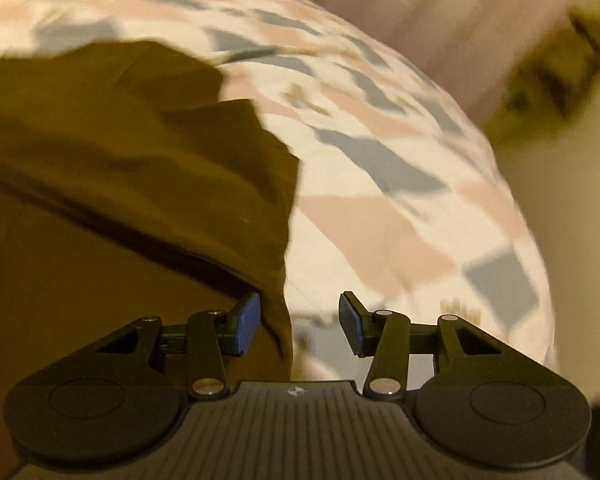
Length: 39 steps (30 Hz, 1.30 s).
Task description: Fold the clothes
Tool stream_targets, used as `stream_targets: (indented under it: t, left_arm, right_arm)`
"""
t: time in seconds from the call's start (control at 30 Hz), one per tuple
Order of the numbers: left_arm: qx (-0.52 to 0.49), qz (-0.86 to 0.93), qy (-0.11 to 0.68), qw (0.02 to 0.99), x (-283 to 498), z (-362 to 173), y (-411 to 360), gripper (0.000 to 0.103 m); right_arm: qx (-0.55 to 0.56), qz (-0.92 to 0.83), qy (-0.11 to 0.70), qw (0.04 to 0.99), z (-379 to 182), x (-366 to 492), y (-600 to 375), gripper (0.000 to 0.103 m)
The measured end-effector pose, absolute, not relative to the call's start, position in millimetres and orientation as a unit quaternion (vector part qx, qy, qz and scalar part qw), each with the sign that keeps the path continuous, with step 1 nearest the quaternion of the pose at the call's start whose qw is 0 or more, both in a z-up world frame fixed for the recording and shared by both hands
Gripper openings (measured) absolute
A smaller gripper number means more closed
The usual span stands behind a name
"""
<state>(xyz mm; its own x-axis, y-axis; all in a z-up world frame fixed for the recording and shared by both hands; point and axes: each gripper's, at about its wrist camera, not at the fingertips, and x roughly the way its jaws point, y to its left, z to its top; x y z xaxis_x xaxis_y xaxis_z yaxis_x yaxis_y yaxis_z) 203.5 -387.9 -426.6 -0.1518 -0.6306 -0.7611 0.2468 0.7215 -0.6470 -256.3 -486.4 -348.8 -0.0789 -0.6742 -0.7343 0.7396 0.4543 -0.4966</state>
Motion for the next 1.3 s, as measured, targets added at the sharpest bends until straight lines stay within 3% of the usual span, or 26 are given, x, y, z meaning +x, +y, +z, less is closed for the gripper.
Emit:
stream_targets:
  t: [0.1, 0.17, 0.2, 0.3, 0.37, 0.47, 0.5, 0.53, 0.6, 0.63, 0.8, 0.93, 1.1, 1.23, 1.3]
  left_arm:
    - [-0.127, -0.388, 0.617, 0.673, 195.3, -388.4, -375.2, 0.001]
    - [-0.111, -0.421, 0.584, 0.685, 190.2, -363.6, -362.4, 0.001]
    - [-0.091, -0.425, 0.581, 0.688, 186.1, -360.3, -358.9, 0.001]
    - [-0.022, -0.411, 0.601, 0.685, 175.6, -374.6, -357.4, 0.001]
    - [-0.013, -0.396, 0.625, 0.672, 171.5, -393.0, -358.8, 0.002]
    - [-0.025, -0.381, 0.635, 0.671, 168.9, -402.2, -360.5, 0.002]
    - [-0.025, -0.381, 0.633, 0.674, 169.7, -400.0, -361.8, 0.002]
    - [-0.022, -0.380, 0.631, 0.676, 171.4, -397.6, -362.3, 0.003]
    - [-0.015, -0.381, 0.633, 0.673, 173.0, -397.3, -357.5, 0.003]
    - [-0.010, -0.382, 0.635, 0.671, 174.5, -398.1, -358.3, 0.004]
    - [0.006, -0.386, 0.633, 0.671, 178.0, -397.9, -365.1, 0.004]
    - [0.007, -0.382, 0.634, 0.673, 177.9, -400.5, -365.5, 0.004]
    - [0.014, -0.381, 0.631, 0.676, 176.6, -400.3, -365.6, 0.005]
    - [0.012, -0.379, 0.631, 0.677, 176.2, -401.2, -365.9, 0.005]
    - [0.007, -0.378, 0.632, 0.676, 176.9, -402.4, -365.2, 0.005]
  right_arm:
    - [-0.039, -0.466, 0.549, 0.693, -361.3, -249.2, -485.6, 0.030]
    - [-0.088, -0.429, 0.570, 0.696, -370.4, -249.5, -480.5, 0.016]
    - [-0.111, -0.421, 0.584, 0.686, -375.6, -251.3, -478.4, 0.002]
    - [-0.090, -0.437, 0.593, 0.670, -383.4, -268.4, -484.4, 0.004]
    - [-0.007, -0.453, 0.585, 0.672, -383.1, -279.5, -496.8, 0.002]
    - [0.018, -0.455, 0.567, 0.686, -372.4, -282.4, -499.9, 0.029]
    - [0.002, -0.451, 0.559, 0.696, -366.4, -283.3, -497.3, 0.044]
    - [-0.012, -0.446, 0.551, 0.705, -360.3, -284.5, -495.6, 0.047]
    - [0.065, -0.449, 0.521, 0.723, -344.8, -296.4, -527.3, 0.045]
    - [0.103, -0.449, 0.505, 0.730, -337.0, -302.4, -543.1, 0.039]
    - [0.290, -0.436, 0.411, 0.746, -298.4, -331.7, -622.5, 0.037]
    - [0.449, -0.397, 0.407, 0.689, -309.9, -319.0, -705.7, 0.035]
    - [0.534, -0.385, 0.462, 0.595, -333.1, -286.5, -765.7, 0.035]
    - [0.537, -0.383, 0.512, 0.551, -349.1, -267.7, -777.0, 0.035]
    - [0.529, -0.381, 0.535, 0.537, -354.6, -259.1, -777.1, 0.026]
